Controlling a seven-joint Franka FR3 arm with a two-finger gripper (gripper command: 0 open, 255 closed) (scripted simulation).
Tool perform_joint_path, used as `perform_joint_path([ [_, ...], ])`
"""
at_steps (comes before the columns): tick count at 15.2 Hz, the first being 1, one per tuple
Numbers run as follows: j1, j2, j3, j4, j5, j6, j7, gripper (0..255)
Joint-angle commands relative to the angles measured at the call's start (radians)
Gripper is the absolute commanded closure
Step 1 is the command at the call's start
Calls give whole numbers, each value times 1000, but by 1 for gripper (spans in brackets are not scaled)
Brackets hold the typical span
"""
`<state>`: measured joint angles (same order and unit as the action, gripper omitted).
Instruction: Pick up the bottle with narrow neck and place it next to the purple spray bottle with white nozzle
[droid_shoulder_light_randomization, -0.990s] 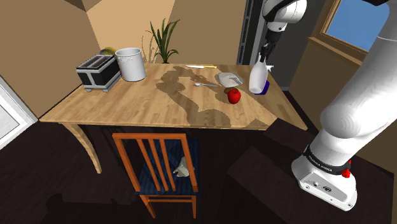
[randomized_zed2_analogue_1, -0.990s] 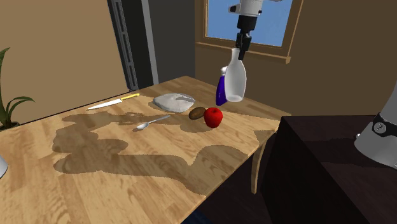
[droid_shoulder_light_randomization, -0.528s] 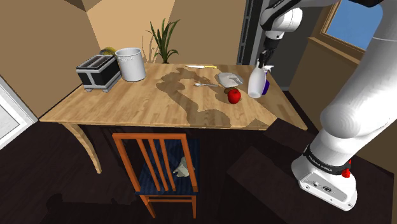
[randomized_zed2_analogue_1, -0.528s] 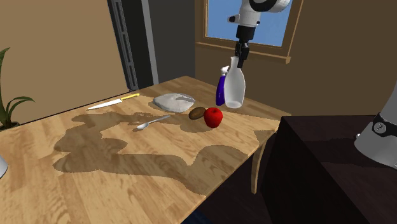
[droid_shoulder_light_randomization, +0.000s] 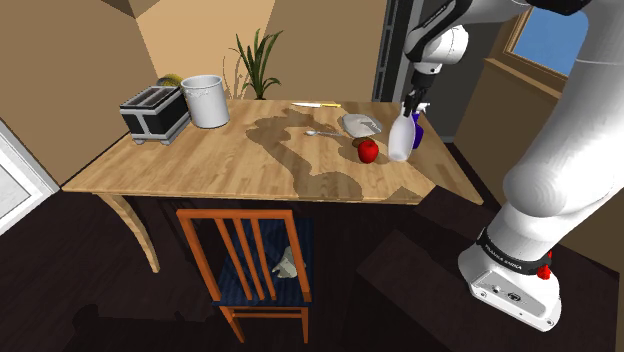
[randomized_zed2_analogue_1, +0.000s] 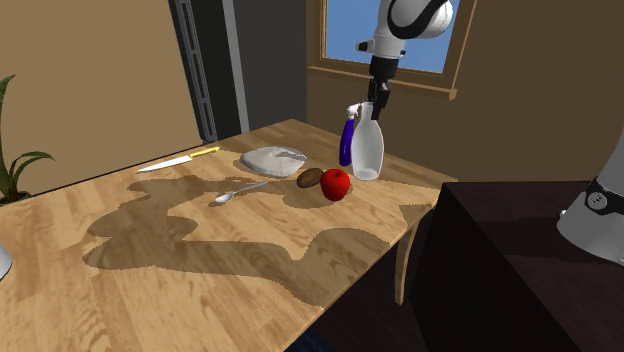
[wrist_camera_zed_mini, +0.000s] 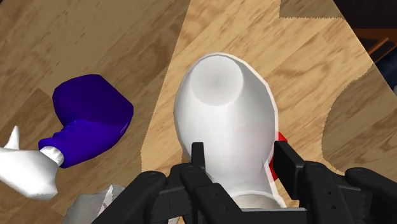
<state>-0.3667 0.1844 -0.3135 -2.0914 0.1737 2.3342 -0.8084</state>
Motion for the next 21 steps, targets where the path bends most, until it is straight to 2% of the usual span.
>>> perform_joint_path([
  [1,-2,16,3,-11,11,27,-9,255],
  [6,-7,56,11,-26,36,78,-29,255],
  [13,-7,56,11,-26,36,78,-29,255],
  [14,-7,56,11,-26,36,78,-29,0],
  [19,-7,56,11,-26,36,78,-29,0],
  [21,-2,7,0,-16,7,23,-10,0],
])
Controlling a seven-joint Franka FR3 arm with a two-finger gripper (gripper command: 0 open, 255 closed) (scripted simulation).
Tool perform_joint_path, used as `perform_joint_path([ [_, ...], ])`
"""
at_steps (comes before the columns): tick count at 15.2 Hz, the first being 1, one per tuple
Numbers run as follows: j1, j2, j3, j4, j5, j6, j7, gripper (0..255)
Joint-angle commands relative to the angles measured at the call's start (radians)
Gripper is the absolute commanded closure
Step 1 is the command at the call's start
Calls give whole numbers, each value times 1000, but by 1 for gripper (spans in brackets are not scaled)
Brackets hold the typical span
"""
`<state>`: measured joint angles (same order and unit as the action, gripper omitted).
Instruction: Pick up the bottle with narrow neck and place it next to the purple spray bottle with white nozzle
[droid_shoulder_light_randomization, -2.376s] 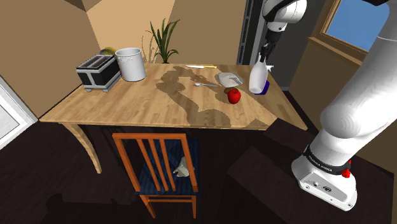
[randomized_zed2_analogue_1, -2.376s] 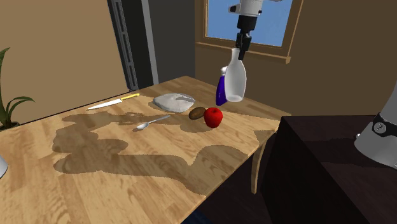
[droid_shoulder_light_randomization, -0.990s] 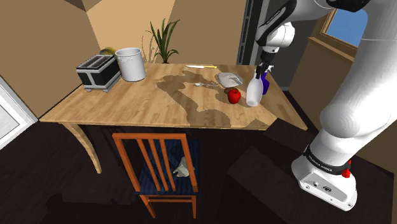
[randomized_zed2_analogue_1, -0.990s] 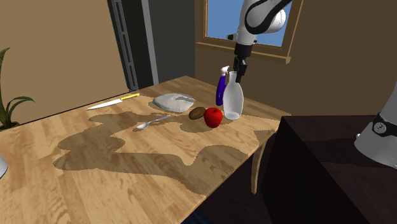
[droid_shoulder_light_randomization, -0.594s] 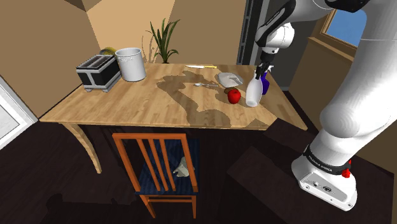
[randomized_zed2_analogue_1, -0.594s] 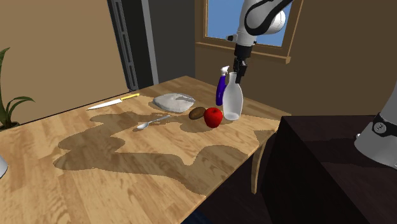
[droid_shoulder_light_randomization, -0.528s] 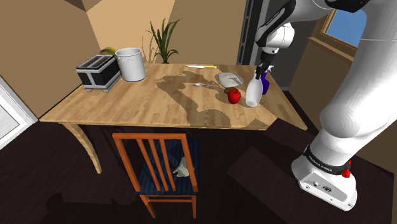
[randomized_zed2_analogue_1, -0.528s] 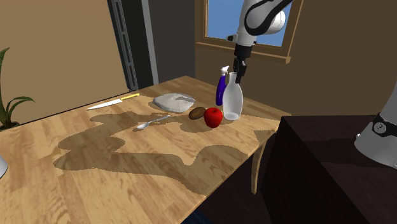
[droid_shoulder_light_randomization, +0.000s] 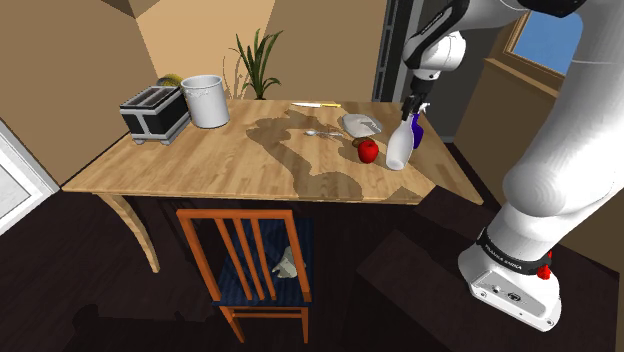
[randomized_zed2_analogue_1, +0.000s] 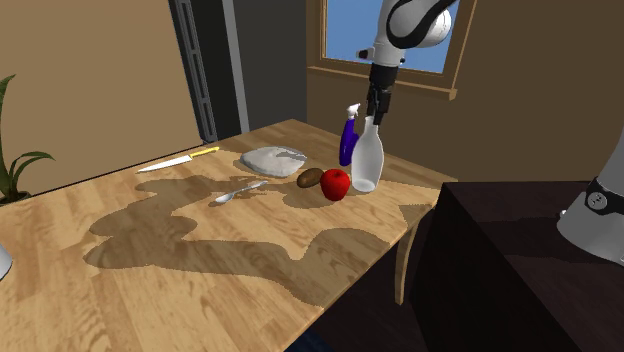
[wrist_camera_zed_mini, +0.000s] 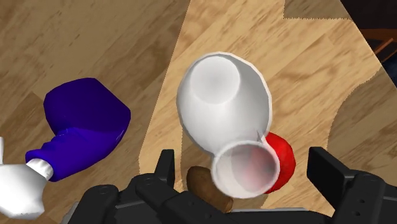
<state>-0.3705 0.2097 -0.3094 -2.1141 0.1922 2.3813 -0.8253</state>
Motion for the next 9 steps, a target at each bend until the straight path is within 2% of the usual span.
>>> perform_joint_path([
  [1,3,-41,-8,14,-24,-52,16,0],
  [2,5,-58,-11,20,-34,-75,23,0],
  [9,4,-58,-11,20,-34,-75,23,0],
])
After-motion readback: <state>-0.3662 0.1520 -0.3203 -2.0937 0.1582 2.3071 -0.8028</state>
